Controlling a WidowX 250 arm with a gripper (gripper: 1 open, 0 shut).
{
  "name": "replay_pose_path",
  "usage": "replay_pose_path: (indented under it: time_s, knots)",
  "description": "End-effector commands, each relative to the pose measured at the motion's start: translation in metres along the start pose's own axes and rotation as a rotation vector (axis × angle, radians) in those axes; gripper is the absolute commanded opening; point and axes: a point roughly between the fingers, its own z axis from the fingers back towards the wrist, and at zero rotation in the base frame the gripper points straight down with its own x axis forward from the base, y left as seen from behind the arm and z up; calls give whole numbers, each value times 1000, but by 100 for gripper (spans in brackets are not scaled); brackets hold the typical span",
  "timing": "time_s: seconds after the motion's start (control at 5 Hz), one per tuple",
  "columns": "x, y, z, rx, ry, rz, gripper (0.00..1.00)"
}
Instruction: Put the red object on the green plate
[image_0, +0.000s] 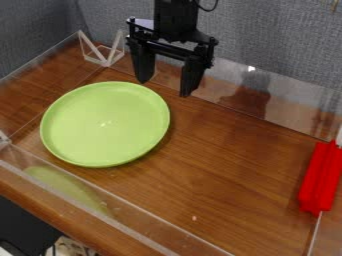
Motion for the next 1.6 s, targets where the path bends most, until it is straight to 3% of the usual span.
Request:
replay_pose_path:
  time_s: [0.0,0.2,0.4,0.8,1.2,1.4]
  knots:
    - [1,-2,-12,-5,23,-64,100]
    - [3,-33,-24,-16,17,-161,100]
    - [2,-83,-27,-24,-4,-235,100]
    - [7,-178,-39,-10,-57,-312,100]
    - [18,-182,-76,1,-61,-228,100]
    - [16,-181,-76,-4,-82,-204,100]
